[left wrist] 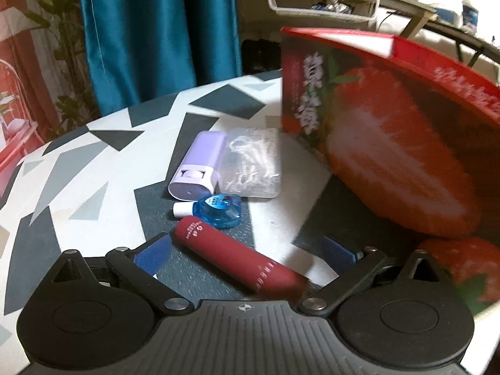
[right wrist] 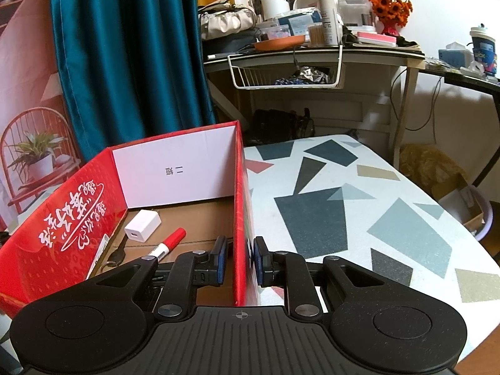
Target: Organize rigid objects
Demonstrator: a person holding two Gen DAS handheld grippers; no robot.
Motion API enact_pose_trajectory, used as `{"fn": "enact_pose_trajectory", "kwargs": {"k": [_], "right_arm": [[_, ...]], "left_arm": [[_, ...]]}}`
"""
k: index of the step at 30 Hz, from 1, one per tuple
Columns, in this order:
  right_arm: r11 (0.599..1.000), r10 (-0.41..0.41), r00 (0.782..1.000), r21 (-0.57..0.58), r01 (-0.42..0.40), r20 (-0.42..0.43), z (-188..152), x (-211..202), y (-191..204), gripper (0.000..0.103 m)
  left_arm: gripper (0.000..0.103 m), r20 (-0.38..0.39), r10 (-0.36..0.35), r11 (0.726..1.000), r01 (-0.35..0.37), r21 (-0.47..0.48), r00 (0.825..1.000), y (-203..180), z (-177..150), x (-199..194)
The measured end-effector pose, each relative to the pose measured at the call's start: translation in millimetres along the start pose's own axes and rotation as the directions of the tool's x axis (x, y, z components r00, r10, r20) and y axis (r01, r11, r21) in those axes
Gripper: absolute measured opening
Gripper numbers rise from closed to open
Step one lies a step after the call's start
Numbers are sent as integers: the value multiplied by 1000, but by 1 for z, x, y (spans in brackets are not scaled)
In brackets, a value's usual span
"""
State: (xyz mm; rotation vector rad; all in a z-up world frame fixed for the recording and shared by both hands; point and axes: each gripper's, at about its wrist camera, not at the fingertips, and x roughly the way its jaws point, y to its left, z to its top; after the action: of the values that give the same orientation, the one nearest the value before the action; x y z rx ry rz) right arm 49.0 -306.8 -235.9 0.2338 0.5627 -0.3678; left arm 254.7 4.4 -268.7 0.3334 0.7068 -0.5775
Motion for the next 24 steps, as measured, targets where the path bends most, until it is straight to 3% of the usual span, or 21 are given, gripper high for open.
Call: {"fn": "enact_pose_trajectory", "kwargs": {"k": [6, 7, 9, 11, 13, 24], "right_arm": [[1000, 1, 1000, 6, -1, 1, 0, 1, 0, 18], [1000, 1, 1000, 6, -1, 1, 0, 1, 0, 18], [1000, 1, 1000, 8, -1, 0, 0, 1, 0, 18], [1000, 0, 1000, 8, 0, -1, 0, 1, 0, 18], [1000, -2, 1000, 3, 2, -1, 0, 1, 0, 18], [1000, -2, 1000, 1, 2, -3, 0, 1, 0, 19]], "left_arm": [[102, 30, 0, 999, -1, 48, 1000, -4, -13, -32], [98, 29, 9, 998, -10, 60, 1000, -5, -17, -35], [76, 13, 11, 998, -11, 66, 1000, -4, -20, -35], [45, -19, -4, 999, 5, 48, 1000, -3, -21, -31], [34, -20, -27, 999, 27, 27, 999, -4, -21, -29], [32, 61, -34, 996, 39, -75, 998, -12, 0, -5]]}}
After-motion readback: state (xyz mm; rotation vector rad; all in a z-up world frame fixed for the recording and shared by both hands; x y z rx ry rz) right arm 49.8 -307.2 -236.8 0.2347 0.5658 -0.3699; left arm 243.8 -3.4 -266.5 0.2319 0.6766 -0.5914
